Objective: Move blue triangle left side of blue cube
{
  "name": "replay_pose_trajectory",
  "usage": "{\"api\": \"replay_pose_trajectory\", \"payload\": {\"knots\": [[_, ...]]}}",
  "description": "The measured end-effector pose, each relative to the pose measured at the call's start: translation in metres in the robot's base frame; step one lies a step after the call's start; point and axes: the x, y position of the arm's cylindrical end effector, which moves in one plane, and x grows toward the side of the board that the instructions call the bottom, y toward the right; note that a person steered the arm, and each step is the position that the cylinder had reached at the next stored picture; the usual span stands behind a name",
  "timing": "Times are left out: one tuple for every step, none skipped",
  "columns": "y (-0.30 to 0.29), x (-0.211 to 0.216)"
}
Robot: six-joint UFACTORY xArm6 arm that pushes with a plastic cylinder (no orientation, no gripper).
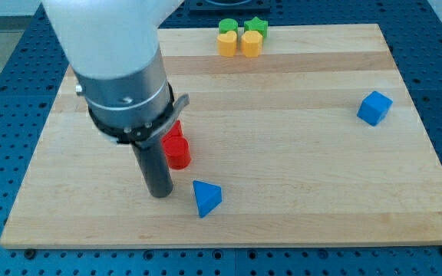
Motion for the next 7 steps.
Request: {"api": "replay_pose_trajectory", "payload": {"knots": [[0.005, 0.007], [0.031, 0.007], [0.045, 0.012], [0.047, 0.02], [0.056, 0.023], [0.079, 0.023], [0.108, 0.023]]}}
